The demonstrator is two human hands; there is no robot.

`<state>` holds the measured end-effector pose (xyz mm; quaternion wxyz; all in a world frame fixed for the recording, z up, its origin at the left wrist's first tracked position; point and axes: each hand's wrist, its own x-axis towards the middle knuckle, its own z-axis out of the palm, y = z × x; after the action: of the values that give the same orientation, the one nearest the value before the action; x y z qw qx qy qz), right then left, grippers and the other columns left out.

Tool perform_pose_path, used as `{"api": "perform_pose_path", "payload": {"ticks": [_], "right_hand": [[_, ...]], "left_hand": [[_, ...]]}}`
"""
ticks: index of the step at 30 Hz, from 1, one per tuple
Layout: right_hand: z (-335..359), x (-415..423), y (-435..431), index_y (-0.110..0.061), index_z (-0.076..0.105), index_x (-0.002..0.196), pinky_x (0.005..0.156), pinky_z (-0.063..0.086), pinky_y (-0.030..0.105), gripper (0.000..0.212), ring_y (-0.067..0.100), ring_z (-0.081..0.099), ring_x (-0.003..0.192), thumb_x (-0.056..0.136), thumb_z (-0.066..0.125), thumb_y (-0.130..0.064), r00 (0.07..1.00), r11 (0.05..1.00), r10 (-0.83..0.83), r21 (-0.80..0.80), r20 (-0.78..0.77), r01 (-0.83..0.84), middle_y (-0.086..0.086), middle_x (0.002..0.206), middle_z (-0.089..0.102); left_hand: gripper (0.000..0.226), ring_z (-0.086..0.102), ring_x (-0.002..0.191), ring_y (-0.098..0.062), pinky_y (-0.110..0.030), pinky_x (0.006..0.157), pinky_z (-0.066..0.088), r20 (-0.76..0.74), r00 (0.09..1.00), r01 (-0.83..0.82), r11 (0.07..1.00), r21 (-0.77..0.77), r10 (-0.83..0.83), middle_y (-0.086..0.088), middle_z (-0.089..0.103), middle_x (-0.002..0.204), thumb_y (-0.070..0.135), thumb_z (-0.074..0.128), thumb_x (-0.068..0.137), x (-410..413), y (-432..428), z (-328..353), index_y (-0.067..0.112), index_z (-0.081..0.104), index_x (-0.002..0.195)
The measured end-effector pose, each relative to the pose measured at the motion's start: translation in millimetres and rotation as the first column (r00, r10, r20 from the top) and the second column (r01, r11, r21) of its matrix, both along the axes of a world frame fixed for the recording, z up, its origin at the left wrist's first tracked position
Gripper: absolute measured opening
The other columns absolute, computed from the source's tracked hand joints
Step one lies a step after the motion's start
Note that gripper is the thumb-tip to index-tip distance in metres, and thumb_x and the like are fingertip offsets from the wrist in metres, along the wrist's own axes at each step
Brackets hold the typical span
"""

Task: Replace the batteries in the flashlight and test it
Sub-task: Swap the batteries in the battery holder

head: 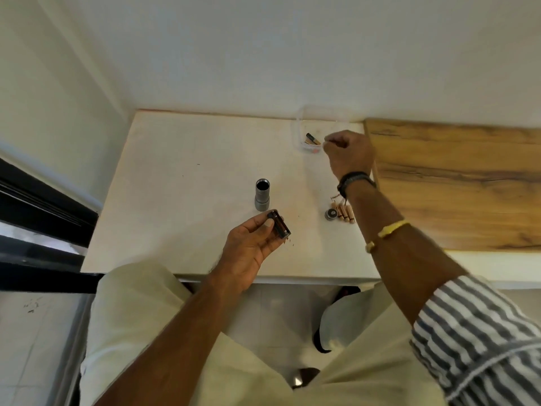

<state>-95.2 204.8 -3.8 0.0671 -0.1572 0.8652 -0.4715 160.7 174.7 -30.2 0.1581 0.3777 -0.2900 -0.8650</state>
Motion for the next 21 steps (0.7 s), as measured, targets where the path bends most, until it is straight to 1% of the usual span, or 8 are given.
{"api": "perform_pose_path", "payload": {"ticks": [3, 6, 8, 10, 12, 16, 19, 21], "right_hand": [[1, -25, -26, -0.027, 0.081, 0.088, 0.072, 0.060, 0.029, 0.018, 0.014, 0.072, 0.085, 0.080, 0.069, -0.018, 0.993, 0.967, 0.077, 0.248, -0.087, -0.053, -0.007, 0.090, 0.078], [1, -40, -47, -0.021, 0.079, 0.096, 0.068, 0.057, 0.031, 0.022, 0.029, 0.072, 0.090, 0.085, 0.059, -0.020, 0.972, 0.872, 0.153, 0.488, -0.176, -0.049, 0.003, 0.099, 0.077], [3, -42, -56, -0.012, 0.072, 0.104, 0.070, 0.054, 0.035, 0.023, 0.037, 0.070, 0.096, 0.091, 0.054, -0.020, 0.959, 0.804, 0.197, 0.594, -0.203, -0.039, 0.013, 0.105, 0.073], [3, -43, -63, -0.006, 0.067, 0.109, 0.075, 0.053, 0.038, 0.022, 0.039, 0.069, 0.101, 0.095, 0.055, -0.019, 0.948, 0.742, 0.248, 0.669, -0.199, -0.053, 0.018, 0.111, 0.070], [1, -44, -67, -0.006, 0.067, 0.109, 0.077, 0.054, 0.039, 0.022, 0.040, 0.068, 0.101, 0.095, 0.057, -0.020, 0.944, 0.710, 0.266, 0.702, -0.196, -0.054, 0.018, 0.112, 0.070], [-2, -47, -67, -0.006, 0.068, 0.110, 0.078, 0.054, 0.039, 0.024, 0.040, 0.068, 0.102, 0.093, 0.062, -0.022, 0.950, 0.706, 0.266, 0.705, -0.165, -0.075, 0.018, 0.111, 0.070], [1, -46, -63, -0.015, 0.072, 0.112, 0.086, 0.059, 0.043, 0.028, 0.037, 0.068, 0.104, 0.086, 0.071, -0.025, 0.955, 0.732, 0.275, 0.669, -0.112, -0.132, 0.013, 0.113, 0.072], [4, -42, -58, -0.021, 0.073, 0.110, 0.085, 0.058, 0.039, 0.028, 0.033, 0.067, 0.106, 0.083, 0.074, -0.024, 0.964, 0.783, 0.247, 0.607, -0.103, -0.136, 0.007, 0.115, 0.071]], "left_hand": [[0.026, 0.069, 0.108, -0.027, -0.042, 0.093, 0.056, -0.024, 1.000, -0.011, 1.000, 0.004, 0.011, -0.016, 0.071, 0.116, 0.000, 0.053, 0.096, 0, -3, 1, 0.000, 0.063, 0.119], [0.025, 0.069, 0.107, -0.026, -0.038, 0.088, 0.059, -0.032, 0.999, -0.011, 1.000, -0.004, 0.011, -0.015, 0.071, 0.116, 0.001, 0.053, 0.095, 0, -4, 1, 0.001, 0.065, 0.117], [0.027, 0.069, 0.108, -0.026, -0.037, 0.087, 0.059, -0.031, 1.000, -0.006, 1.000, -0.009, 0.005, -0.015, 0.071, 0.117, 0.001, 0.053, 0.094, 0, -5, 1, 0.000, 0.063, 0.120], [0.030, 0.069, 0.109, -0.026, -0.038, 0.089, 0.058, -0.032, 0.999, 0.004, 1.000, -0.016, -0.004, -0.015, 0.071, 0.118, 0.002, 0.053, 0.095, 0, -6, 1, 0.000, 0.061, 0.124], [0.031, 0.068, 0.110, -0.026, -0.038, 0.090, 0.058, -0.041, 0.999, 0.009, 1.000, -0.019, -0.010, -0.015, 0.070, 0.119, 0.002, 0.053, 0.095, 0, -6, 1, 0.000, 0.060, 0.125], [0.031, 0.068, 0.110, -0.027, -0.039, 0.090, 0.058, -0.051, 0.999, 0.002, 1.000, -0.024, -0.003, -0.016, 0.070, 0.119, 0.001, 0.053, 0.095, 1, -6, 2, 0.000, 0.061, 0.125], [0.030, 0.068, 0.109, -0.027, -0.039, 0.090, 0.058, -0.057, 0.998, -0.003, 1.000, -0.025, 0.002, -0.017, 0.070, 0.119, 0.000, 0.052, 0.095, 2, -7, 3, -0.001, 0.061, 0.124], [0.030, 0.069, 0.109, -0.027, -0.040, 0.091, 0.057, -0.057, 0.998, -0.008, 1.000, -0.023, 0.006, -0.017, 0.070, 0.119, 0.000, 0.052, 0.096, 3, -7, 4, -0.001, 0.061, 0.124]]}}
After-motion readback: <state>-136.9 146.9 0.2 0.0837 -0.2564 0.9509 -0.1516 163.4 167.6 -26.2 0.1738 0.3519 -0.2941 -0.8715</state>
